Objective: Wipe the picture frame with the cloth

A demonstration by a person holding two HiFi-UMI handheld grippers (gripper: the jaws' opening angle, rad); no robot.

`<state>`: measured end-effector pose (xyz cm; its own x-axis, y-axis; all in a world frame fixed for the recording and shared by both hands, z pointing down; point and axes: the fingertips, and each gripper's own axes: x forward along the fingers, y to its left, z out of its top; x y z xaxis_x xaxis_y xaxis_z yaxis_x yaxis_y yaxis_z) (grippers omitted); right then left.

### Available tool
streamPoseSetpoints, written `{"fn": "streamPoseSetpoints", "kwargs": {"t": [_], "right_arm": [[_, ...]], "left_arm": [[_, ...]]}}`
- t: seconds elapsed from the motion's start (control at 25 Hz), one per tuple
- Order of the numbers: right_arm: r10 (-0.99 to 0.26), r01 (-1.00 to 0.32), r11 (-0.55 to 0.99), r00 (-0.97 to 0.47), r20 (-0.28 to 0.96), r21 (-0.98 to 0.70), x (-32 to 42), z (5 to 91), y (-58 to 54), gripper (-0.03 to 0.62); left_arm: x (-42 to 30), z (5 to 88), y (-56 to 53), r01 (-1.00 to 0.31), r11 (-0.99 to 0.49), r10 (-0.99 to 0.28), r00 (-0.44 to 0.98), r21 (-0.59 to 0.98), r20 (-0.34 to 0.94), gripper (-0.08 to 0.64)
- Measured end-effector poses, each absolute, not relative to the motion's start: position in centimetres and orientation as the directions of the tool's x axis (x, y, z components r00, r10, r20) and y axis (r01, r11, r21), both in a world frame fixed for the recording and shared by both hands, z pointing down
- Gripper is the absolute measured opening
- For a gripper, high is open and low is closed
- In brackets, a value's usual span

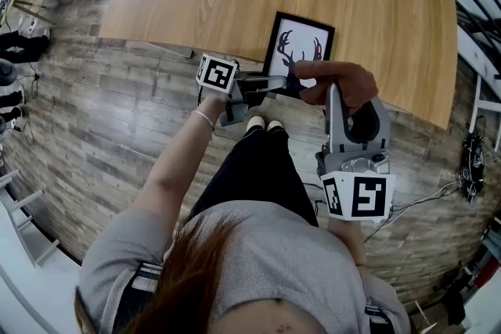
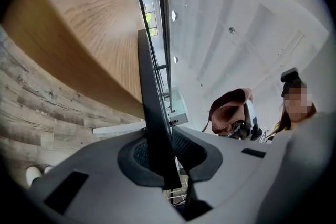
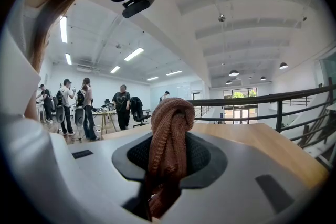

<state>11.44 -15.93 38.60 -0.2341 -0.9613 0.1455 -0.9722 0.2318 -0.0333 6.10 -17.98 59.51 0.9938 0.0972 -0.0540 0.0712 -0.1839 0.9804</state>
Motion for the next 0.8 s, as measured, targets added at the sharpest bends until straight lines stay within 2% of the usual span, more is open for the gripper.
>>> {"fn": "streamPoseSetpoints", "kwargs": {"t": [0.28,0.48,0.8], "right_arm": [[-0.962,-0.971,0.235,-0.237,0.135,-0.032,11.0,38.2,-15.9,0.133],[-0.967,-0.973,0.231,-0.233,0.101,-0.024,11.1,36.9,-15.3,0.133],[-0.972,-0.974,0.228,-0.228,-0.049,0.019,12.0,30.4,-14.3,0.133]], "left_arm": [[5.1,59.2,-17.8,0.103,-0.291,0.071,0.994,0.951,-0.086,0.031],[5.2,56.5,-17.8,0.145,-0.314,0.029,0.989,0.938,-0.144,0.028],[6.5,47.9,-17.9,0.202,-0.488,0.039,0.977,0.849,-0.210,0.028]]}}
